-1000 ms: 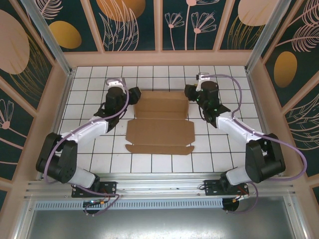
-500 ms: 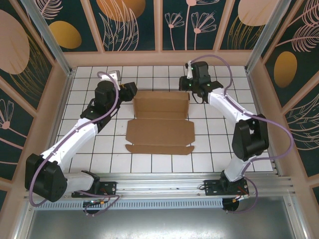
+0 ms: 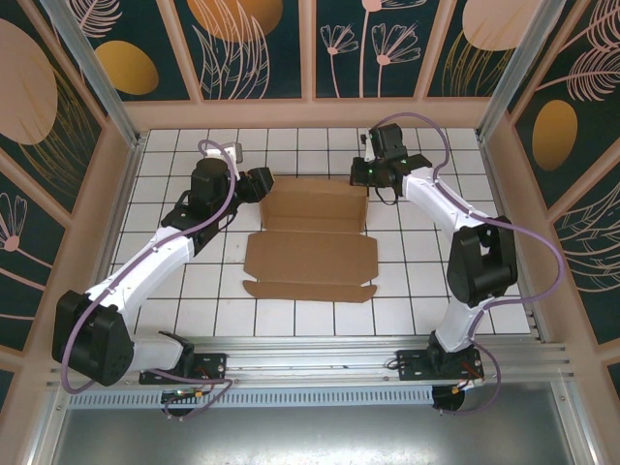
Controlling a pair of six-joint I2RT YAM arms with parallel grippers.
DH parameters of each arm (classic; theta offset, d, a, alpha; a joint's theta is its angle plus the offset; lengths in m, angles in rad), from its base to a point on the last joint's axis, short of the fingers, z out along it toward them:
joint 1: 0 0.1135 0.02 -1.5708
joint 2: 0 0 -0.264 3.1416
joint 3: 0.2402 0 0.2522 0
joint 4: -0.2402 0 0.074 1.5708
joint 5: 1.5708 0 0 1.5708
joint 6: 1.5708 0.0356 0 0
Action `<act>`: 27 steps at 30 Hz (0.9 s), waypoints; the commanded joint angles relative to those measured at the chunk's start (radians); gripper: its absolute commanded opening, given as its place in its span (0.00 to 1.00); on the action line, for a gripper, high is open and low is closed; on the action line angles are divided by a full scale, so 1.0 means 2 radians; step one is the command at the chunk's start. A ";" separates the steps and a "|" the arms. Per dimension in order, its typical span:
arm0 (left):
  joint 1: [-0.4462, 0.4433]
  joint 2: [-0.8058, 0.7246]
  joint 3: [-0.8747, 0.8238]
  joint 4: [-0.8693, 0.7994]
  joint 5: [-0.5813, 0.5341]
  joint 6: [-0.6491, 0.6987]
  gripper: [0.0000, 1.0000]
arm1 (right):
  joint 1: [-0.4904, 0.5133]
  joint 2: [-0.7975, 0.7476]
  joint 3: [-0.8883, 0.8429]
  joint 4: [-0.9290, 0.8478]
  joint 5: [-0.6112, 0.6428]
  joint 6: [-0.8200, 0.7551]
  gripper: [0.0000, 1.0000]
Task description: Fold the paper box
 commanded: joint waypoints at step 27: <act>0.003 -0.033 0.006 0.003 -0.005 -0.008 0.56 | -0.018 0.006 0.019 -0.055 -0.010 0.009 0.00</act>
